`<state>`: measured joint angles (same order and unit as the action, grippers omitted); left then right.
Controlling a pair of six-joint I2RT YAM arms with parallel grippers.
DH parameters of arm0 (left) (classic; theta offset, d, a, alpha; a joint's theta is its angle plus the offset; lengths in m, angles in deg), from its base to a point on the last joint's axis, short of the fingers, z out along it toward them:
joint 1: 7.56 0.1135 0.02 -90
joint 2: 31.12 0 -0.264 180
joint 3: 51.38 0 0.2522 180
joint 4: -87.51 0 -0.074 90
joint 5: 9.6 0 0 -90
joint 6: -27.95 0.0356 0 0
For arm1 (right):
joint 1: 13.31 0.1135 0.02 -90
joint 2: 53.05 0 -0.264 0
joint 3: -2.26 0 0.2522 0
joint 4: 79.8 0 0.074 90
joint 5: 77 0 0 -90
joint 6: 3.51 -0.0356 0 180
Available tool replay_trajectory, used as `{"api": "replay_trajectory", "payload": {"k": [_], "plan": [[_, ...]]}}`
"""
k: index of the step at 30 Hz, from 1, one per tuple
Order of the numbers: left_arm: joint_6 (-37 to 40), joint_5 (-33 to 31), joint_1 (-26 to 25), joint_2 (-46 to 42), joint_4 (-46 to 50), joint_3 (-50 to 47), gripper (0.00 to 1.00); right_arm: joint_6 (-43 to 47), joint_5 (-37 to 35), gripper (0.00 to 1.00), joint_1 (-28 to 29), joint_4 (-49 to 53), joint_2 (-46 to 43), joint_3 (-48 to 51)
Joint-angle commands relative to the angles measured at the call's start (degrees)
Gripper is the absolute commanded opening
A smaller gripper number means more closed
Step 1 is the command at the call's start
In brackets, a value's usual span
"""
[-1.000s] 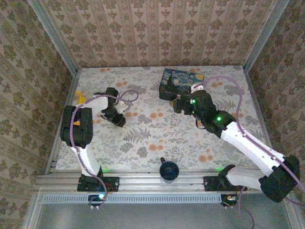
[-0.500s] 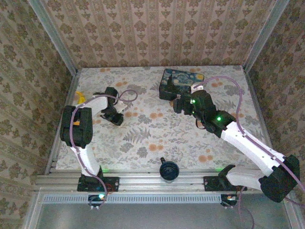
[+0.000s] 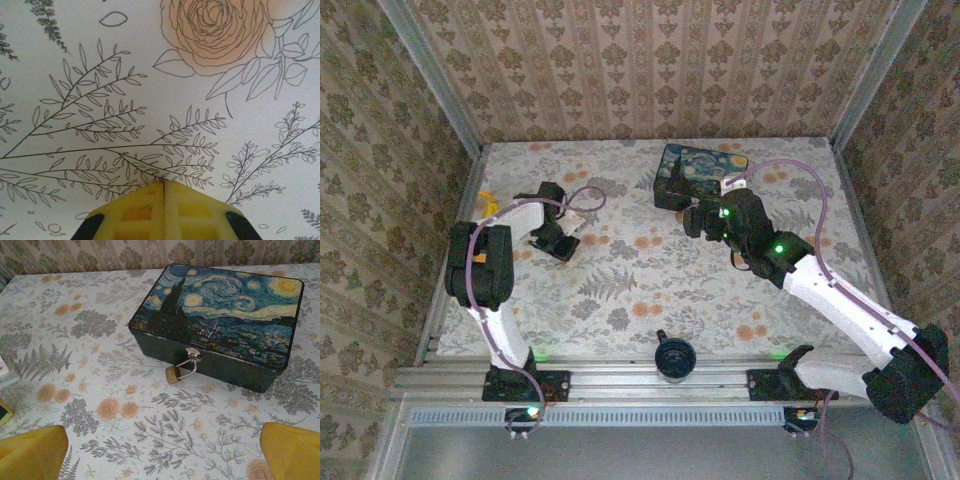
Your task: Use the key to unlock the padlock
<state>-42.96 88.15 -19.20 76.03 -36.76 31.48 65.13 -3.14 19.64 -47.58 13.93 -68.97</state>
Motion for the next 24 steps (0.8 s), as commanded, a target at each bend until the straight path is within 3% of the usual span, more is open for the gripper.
{"api": "replay_trajectory", "payload": {"k": [1, 18, 24], "plan": [[-1.3, 4.4, -1.3, -0.7, 0.0, 0.8, 0.00, -0.1, -1.0, 1.00, 0.4, -0.2, 0.3, -1.2], [-8.0, 8.3, -6.5, -6.2, -0.9, 3.8, 0.00, 0.1, 0.2, 1.00, 0.4, -0.5, 0.6, -0.1], [-14.0, 11.5, -8.5, -11.8, -3.5, 3.4, 0.00, 1.1, 6.5, 1.00, 0.4, -4.4, 0.5, 3.6]]}}
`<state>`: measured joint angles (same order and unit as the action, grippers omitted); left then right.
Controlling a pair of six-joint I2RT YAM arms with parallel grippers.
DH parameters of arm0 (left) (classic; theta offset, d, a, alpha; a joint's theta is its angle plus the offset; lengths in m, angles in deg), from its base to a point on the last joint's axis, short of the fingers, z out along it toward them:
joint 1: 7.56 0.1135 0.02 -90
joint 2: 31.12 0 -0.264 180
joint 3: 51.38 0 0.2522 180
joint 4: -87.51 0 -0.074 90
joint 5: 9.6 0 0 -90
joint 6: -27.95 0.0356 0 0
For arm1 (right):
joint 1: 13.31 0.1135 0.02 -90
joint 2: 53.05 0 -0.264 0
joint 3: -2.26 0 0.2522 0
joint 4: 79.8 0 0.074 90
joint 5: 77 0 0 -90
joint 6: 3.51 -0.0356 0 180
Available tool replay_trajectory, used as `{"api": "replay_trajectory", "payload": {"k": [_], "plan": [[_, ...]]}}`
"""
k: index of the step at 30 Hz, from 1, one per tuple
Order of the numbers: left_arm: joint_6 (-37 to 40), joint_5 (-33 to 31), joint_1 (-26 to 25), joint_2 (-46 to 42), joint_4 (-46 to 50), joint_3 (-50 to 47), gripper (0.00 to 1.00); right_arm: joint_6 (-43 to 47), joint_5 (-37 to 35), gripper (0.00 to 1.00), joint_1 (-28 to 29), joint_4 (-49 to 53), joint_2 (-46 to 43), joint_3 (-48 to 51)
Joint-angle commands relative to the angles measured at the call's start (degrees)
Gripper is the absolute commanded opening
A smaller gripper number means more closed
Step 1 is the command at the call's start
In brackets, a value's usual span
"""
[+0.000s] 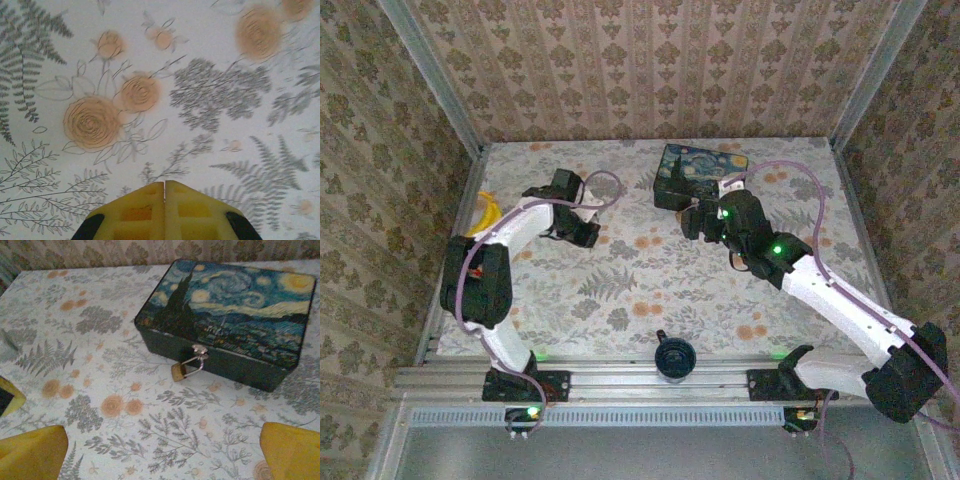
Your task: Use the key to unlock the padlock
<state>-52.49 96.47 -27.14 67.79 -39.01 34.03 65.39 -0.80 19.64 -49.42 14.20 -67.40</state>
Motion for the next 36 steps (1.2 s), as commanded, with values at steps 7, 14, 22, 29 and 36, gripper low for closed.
{"api": "replay_trajectory", "payload": {"k": [7, 14, 22, 29, 36], "plan": [[-13.2, 6.4, -3.2, -10.7, -3.9, 2.1, 0.00, 2.3, 18.7, 0.92, 0.5, -17.0, 0.3, 10.0], [-19.2, 10.8, -4.2, -16.3, -5.7, 2.2, 0.00, 6.2, 22.8, 0.81, 2.4, -27.1, 3.2, 11.8], [-22.1, 14.9, -5.5, -20.2, -6.8, 2.5, 0.00, 9.9, 24.8, 0.73, 5.1, -31.4, 8.4, 8.0], [-23.8, 17.1, -6.2, -21.2, -8.3, 1.9, 0.00, 13.7, 24.4, 0.70, 8.2, -31.1, 15.5, 2.1], [-23.4, 18.2, -6.2, -21.7, -7.5, 2.3, 0.00, 15.0, 26.2, 0.70, 8.9, -31.6, 20.2, -2.4]]}}
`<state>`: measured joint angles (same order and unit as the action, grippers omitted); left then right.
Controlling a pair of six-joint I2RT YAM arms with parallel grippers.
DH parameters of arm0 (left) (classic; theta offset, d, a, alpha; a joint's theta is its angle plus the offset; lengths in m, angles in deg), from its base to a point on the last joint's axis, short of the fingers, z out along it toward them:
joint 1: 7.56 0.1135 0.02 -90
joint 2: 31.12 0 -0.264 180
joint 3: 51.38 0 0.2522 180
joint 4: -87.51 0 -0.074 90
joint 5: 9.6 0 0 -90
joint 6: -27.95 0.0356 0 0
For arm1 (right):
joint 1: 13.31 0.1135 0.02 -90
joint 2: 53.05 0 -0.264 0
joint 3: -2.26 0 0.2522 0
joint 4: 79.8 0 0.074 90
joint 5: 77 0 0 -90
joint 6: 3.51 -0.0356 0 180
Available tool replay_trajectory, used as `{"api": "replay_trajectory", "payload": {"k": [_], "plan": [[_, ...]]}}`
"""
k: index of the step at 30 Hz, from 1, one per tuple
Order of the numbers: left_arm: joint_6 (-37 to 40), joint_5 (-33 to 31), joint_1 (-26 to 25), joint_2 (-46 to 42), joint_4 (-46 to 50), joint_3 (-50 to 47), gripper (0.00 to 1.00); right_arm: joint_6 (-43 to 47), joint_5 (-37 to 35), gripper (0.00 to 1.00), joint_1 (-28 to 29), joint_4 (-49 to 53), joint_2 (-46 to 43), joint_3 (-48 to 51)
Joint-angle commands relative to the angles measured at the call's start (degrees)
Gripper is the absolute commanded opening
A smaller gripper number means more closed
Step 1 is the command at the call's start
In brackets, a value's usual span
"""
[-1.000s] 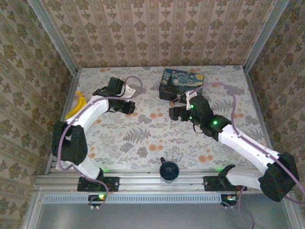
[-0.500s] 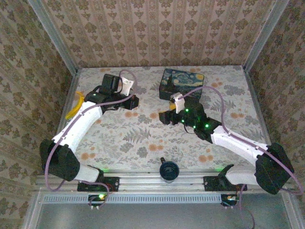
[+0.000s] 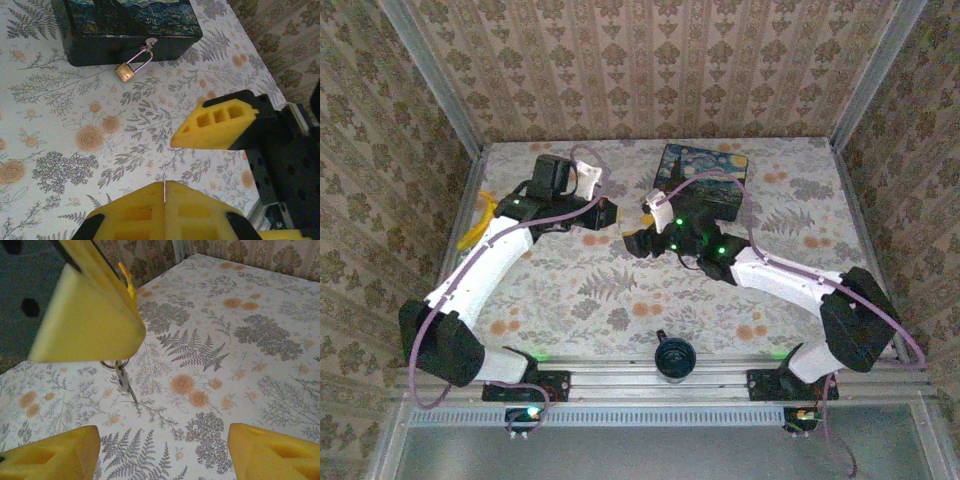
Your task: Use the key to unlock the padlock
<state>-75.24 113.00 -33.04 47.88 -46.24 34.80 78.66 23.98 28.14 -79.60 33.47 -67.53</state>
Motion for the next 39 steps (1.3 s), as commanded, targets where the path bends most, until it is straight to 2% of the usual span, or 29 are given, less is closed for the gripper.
{"api": "replay_trajectory", "payload": {"k": [1, 4, 13, 20, 29, 30, 37, 39], "plan": [[-0.6, 1.7, -0.4, -1.9, -0.1, 1.4, 0.00, 1.8, 1.4, 0.70, 0.4, -1.5, 1.4, -2.6], [-0.6, 2.0, -0.4, -1.9, -0.1, 1.3, 0.00, 1.9, 1.9, 0.69, 0.4, -1.9, 2.4, -3.7], [-0.5, 3.4, -0.3, -1.7, -0.3, 1.2, 0.00, 1.7, 3.6, 0.57, 0.4, -2.9, 4.3, -5.5], [-0.6, 3.8, -0.4, -1.2, -0.1, 1.0, 0.00, 1.5, 4.6, 0.34, 0.5, -3.8, 3.8, -5.4], [-1.1, 3.9, -2.3, -0.5, -1.1, 0.6, 0.00, 0.2, 6.9, 0.37, 0.4, -4.8, 3.3, -5.2], [-1.1, 5.5, -2.4, -0.5, -1.1, 0.6, 0.00, 0.2, 6.9, 0.34, 0.5, -4.8, 3.3, -5.3], [-1.2, 4.6, -2.4, -0.7, -0.9, 0.5, 0.00, -0.6, 6.6, 0.03, 0.5, -3.7, 2.1, -5.3], [-1.4, 3.8, -2.4, -0.9, -0.9, 0.5, 0.00, -1.1, 5.4, 0.00, 0.4, -2.5, 1.5, -5.3]]}}
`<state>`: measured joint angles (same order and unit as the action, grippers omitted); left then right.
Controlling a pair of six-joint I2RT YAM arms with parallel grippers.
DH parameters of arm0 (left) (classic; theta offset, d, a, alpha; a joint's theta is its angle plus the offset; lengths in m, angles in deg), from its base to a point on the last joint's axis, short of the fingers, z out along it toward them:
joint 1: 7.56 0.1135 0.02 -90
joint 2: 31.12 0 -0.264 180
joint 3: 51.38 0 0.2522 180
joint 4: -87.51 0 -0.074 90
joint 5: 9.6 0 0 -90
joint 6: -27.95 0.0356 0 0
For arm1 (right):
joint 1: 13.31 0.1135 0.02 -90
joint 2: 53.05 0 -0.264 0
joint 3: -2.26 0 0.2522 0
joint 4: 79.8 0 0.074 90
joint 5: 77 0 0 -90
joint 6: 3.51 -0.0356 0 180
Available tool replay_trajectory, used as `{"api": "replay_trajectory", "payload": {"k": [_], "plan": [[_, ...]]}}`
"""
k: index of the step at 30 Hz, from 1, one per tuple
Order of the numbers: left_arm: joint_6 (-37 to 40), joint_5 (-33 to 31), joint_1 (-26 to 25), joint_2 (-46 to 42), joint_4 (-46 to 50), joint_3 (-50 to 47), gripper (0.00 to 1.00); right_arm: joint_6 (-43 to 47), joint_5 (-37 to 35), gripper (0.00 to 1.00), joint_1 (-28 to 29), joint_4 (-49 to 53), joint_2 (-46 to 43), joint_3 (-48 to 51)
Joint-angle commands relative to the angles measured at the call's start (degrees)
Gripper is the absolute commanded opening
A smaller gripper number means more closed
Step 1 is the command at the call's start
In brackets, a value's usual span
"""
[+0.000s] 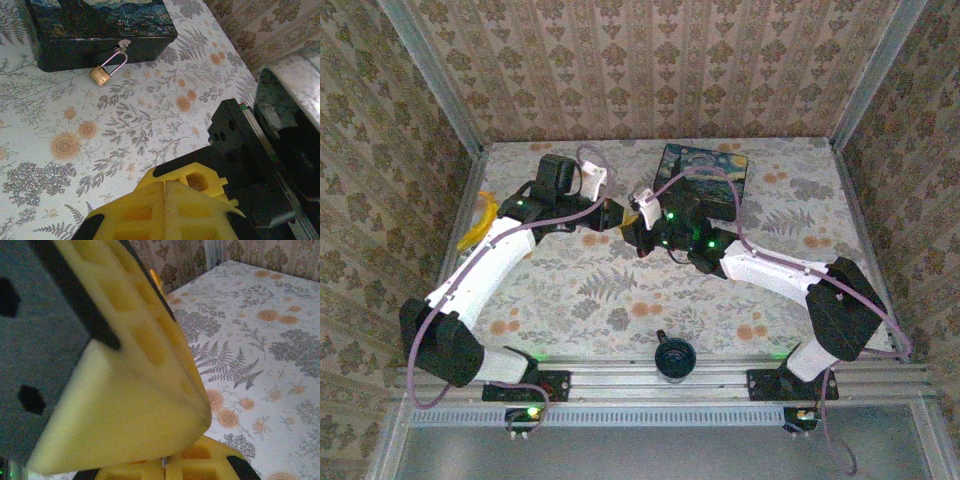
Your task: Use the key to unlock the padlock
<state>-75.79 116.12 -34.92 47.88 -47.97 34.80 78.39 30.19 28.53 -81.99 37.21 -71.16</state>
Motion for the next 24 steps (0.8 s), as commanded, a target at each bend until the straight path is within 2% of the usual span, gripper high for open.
{"api": "replay_trajectory", "payload": {"k": [1, 4, 9, 10, 12, 17, 20, 24], "plan": [[-1.0, -0.7, -0.5, -1.2, 0.8, 0.5, 0.00, -1.2, -1.3, 0.00, 0.1, 0.6, -2.6, -1.6], [-1.5, -2.2, -0.3, -2.2, 0.3, 0.5, 0.02, -2.3, -1.6, 0.00, 0.0, 1.9, -4.0, -0.9], [-3.1, -3.5, -0.3, -4.9, -3.4, -0.6, 0.45, -3.7, 0.7, 0.00, -0.6, 2.2, -6.5, 1.9], [-3.4, -4.2, -0.3, -5.9, -4.5, -1.1, 0.50, -4.0, 2.0, 0.00, -1.0, 2.1, -6.9, 2.5], [-3.6, -5.5, -0.2, -7.6, -6.1, -2.1, 0.53, -5.8, 4.5, 0.00, -2.2, 1.8, -7.4, 3.3], [-2.6, -5.7, 0.8, -10.9, -7.9, -5.2, 0.55, -7.3, 17.2, 0.00, -6.0, -1.1, -9.7, 6.2], [-1.0, -2.6, 0.8, -11.9, -9.3, -7.1, 0.55, -8.7, 25.9, 0.00, -8.8, -2.1, -10.3, 6.7], [-0.5, 2.5, 0.8, -12.9, -13.3, -10.3, 0.55, -15.4, 33.6, 0.00, -12.2, -6.8, -9.5, 6.7]]}}
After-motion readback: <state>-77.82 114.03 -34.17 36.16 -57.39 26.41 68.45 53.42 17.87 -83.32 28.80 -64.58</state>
